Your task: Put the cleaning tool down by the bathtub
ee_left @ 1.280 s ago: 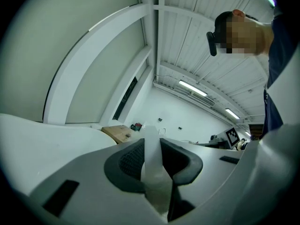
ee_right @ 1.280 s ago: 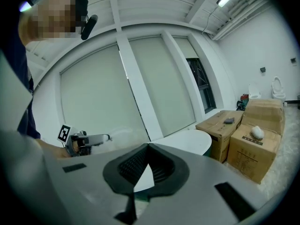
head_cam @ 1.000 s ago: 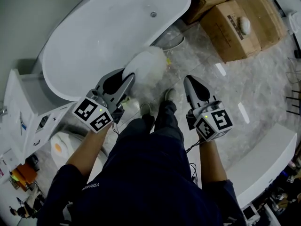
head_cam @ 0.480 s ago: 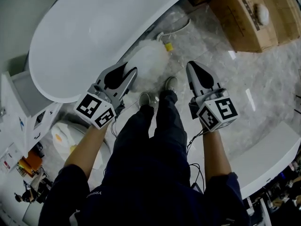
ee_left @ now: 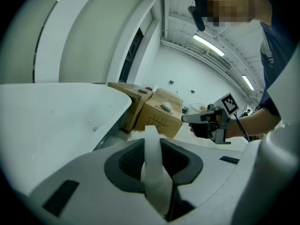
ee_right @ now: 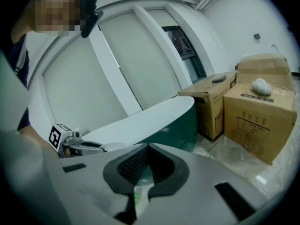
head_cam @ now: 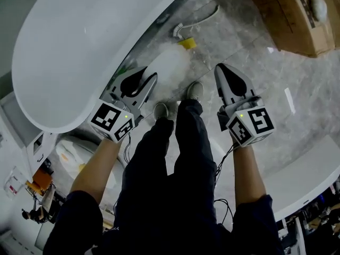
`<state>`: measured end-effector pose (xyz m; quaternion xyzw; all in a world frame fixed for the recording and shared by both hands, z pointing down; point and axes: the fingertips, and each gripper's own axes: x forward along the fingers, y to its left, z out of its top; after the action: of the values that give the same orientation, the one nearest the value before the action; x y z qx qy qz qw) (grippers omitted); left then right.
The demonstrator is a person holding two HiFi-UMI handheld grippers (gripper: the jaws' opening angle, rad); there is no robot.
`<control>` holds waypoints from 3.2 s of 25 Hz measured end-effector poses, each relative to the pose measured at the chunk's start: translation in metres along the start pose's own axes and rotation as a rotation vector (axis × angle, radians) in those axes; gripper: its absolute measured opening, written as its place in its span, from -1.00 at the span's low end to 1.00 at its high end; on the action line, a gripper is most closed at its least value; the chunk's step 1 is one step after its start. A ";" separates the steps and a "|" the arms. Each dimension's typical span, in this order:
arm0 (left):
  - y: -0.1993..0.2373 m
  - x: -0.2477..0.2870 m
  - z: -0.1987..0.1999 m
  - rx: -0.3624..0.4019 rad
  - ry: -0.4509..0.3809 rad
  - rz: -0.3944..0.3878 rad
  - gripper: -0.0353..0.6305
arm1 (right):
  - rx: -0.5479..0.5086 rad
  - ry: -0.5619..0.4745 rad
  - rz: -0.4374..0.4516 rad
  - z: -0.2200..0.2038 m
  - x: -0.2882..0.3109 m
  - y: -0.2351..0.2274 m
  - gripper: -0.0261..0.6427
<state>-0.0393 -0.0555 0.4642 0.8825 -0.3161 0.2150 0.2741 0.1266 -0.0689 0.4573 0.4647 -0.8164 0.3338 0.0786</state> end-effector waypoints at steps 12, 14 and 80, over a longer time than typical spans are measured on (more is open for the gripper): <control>0.062 0.109 -0.146 0.062 0.120 -0.004 -0.57 | -0.001 0.032 -0.010 -0.126 0.074 -0.081 -0.91; 0.072 0.124 -0.171 0.075 0.138 -0.009 -0.57 | -0.008 0.044 -0.011 -0.149 0.083 -0.091 -0.91; 0.166 0.211 -0.389 0.232 0.262 -0.038 -0.35 | -0.144 0.117 -0.036 -0.296 0.151 -0.154 -0.91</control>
<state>-0.0820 -0.0151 0.9326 0.8784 -0.2339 0.3580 0.2134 0.1138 -0.0457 0.8227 0.4522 -0.8238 0.2993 0.1652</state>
